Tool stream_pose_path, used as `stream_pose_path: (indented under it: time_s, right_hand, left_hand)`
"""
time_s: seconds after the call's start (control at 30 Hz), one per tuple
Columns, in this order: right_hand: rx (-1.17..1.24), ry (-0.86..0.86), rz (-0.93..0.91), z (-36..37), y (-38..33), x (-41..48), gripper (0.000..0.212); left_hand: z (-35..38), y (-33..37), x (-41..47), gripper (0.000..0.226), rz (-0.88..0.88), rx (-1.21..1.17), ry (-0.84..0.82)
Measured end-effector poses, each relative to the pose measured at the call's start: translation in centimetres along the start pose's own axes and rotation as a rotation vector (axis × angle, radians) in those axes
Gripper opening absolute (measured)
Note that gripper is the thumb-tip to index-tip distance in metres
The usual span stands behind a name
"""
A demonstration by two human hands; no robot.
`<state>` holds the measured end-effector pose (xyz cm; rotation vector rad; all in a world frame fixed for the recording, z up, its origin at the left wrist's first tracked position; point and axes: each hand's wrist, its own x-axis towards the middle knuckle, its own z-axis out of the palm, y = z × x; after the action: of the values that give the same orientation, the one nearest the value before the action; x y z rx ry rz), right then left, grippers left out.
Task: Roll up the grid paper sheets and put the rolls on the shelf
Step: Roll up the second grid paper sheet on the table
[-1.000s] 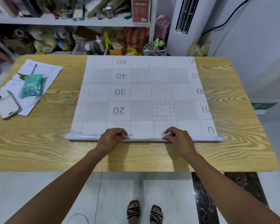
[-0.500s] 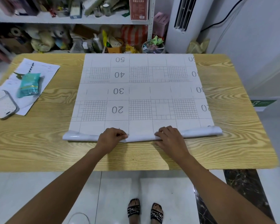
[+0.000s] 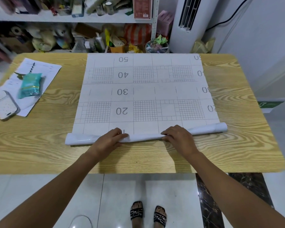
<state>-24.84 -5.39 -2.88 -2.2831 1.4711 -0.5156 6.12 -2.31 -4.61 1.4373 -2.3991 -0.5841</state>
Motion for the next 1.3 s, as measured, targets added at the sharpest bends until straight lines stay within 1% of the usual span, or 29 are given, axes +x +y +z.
stream_pose_path:
  time_s: [0.1,0.23,0.33,0.43,0.53,0.63,0.7,0.77,0.8,0.93,1.0,1.07,1.13,1.23,1.27,1.3]
  right_hand:
    - [0.040,-0.049,0.085,-0.8,-0.4,0.5,0.013]
    - [0.096,-0.090,0.188,-1.0,-0.4,1.1,0.013]
    - [0.121,-0.123,0.278,-0.9,-0.2,1.6,0.010]
    - [0.129,-0.151,0.317,-0.7,0.0,1.7,0.011]
    - [0.116,-0.141,0.303,-0.5,0.0,1.3,0.014]
    - [0.075,-0.166,0.264,-0.2,0.1,1.3,0.017]
    - [-0.009,-0.151,0.193,-0.2,0.4,1.1,0.021]
    - [-0.116,-0.124,0.118,0.0,1.0,0.7,0.037]
    - [-0.125,-0.127,0.113,0.0,1.3,0.3,0.041]
    - [-0.042,-0.171,0.134,-0.2,1.8,-0.6,0.049]
    - [0.014,-0.128,0.139,-0.4,2.0,-0.6,0.047]
    - [0.031,-0.109,0.123,-0.6,2.2,-0.5,0.040]
    - [0.040,-0.115,0.111,-0.7,2.5,-0.3,0.031]
    - [0.092,-0.121,0.140,-0.8,2.7,-0.2,0.025]
    - [0.101,-0.116,0.138,-0.7,2.8,-0.2,0.024]
    - [0.098,-0.106,0.126,-0.6,2.9,-0.1,0.024]
  left_hand:
    - [0.0,-0.4,0.5,0.035,-0.031,-0.015,0.030]
    - [-0.2,-1.0,1.2,0.036,-0.095,0.053,0.113]
    - [-0.5,-0.9,1.7,0.031,-0.169,-0.063,0.108]
    - [-0.8,-1.0,2.5,0.020,-0.237,-0.179,0.039]
    - [-1.1,-1.1,2.8,0.019,-0.275,-0.213,-0.051]
    - [-0.9,-0.9,2.7,0.017,-0.251,-0.153,-0.012]
    - [-0.9,-0.6,2.8,0.017,-0.267,-0.138,0.006]
    - [-1.1,-0.2,3.0,0.017,-0.315,-0.193,-0.027]
    - [-1.2,-0.2,3.1,0.017,-0.345,-0.235,-0.048]
    - [-2.1,0.0,3.1,0.024,-0.452,-0.445,-0.049]
    - [-2.6,0.1,3.1,0.015,-0.494,-0.505,-0.035]
    - [-2.9,0.1,3.1,0.010,-0.513,-0.532,-0.032]
    - [-3.1,0.0,3.1,0.009,-0.514,-0.518,-0.050]
    - [-2.9,-0.1,3.1,0.009,-0.511,-0.500,-0.048]
    - [-2.9,0.0,3.0,0.001,-0.477,-0.444,-0.038]
    - [-2.8,0.1,3.0,0.017,-0.411,-0.351,-0.029]
